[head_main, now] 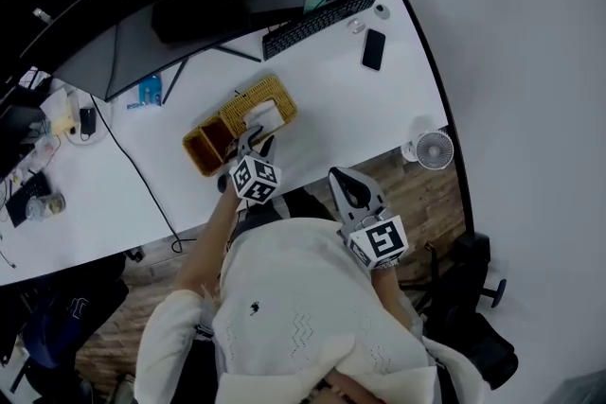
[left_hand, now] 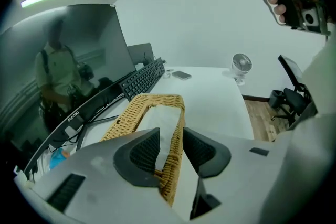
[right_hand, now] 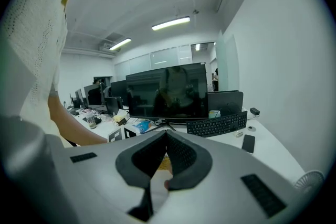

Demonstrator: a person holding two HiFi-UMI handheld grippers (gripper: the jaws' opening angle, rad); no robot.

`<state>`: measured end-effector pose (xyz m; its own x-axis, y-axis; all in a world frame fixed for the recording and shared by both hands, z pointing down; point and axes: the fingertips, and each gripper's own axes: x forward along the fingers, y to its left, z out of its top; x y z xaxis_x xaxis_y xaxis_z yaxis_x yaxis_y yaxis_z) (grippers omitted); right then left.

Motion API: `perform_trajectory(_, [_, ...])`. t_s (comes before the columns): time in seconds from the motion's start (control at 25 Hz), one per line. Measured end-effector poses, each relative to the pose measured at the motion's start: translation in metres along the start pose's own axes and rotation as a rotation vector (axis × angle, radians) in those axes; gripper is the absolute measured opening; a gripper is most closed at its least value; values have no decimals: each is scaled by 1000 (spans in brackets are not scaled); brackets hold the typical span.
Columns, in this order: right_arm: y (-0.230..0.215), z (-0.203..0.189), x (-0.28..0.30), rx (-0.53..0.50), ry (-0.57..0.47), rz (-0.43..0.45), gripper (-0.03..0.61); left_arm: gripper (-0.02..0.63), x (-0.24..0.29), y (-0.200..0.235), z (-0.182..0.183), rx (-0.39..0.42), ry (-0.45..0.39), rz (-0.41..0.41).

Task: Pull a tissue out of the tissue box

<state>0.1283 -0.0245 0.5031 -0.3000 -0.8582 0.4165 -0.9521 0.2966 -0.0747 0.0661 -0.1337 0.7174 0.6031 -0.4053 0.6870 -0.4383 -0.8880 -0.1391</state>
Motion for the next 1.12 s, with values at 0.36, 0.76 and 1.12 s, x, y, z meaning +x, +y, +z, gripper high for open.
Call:
perform_trajectory(0.36, [-9, 0, -2, 10, -8, -33, 2, 67, 3, -2, -5, 5, 76, -15])
perform_trajectory(0.76, [-6, 1, 8, -1, -5, 1, 2, 14, -2, 1, 0, -166, 4, -132])
perform_trajectory(1.12, [-8, 3, 12, -12, -3, 11, 2, 12, -7, 13, 9, -241, -50, -88])
